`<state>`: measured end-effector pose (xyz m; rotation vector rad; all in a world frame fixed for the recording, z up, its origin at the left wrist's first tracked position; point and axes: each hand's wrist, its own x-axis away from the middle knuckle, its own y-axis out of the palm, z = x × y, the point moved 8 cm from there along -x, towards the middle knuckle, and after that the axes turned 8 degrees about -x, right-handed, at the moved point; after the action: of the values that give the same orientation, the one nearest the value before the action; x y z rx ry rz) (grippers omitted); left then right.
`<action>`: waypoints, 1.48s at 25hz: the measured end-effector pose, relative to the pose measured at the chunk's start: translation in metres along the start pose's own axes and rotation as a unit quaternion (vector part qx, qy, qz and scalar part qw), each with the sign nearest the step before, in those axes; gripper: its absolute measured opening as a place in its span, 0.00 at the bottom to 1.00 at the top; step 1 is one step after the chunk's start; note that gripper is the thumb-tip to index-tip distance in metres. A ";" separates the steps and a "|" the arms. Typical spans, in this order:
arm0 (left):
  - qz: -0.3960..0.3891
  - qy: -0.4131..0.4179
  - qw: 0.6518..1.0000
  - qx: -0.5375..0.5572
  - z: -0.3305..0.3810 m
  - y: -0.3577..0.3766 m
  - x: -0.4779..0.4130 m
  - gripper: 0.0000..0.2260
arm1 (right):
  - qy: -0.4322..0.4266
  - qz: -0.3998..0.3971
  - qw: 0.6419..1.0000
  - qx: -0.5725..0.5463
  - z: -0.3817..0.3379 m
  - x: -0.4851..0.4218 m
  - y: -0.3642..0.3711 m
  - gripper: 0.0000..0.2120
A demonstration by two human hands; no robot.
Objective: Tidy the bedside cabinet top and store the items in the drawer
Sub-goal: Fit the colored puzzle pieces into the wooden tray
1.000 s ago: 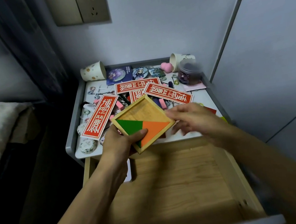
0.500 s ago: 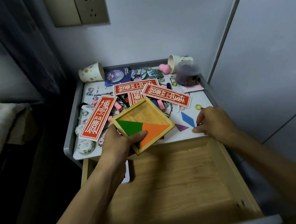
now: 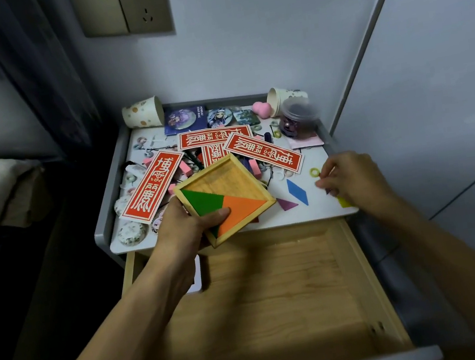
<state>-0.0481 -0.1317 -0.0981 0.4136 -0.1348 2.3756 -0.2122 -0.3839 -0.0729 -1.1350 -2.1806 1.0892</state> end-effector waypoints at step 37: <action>-0.087 -0.032 0.996 -0.015 -0.019 0.042 0.005 0.22 | -0.106 -0.105 0.981 -0.121 -0.093 0.046 0.028 0.06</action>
<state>-0.0848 -0.1557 -0.1132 0.4673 -0.1570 2.1879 -0.1614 -0.2956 -0.0392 -0.8893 -2.5896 0.9083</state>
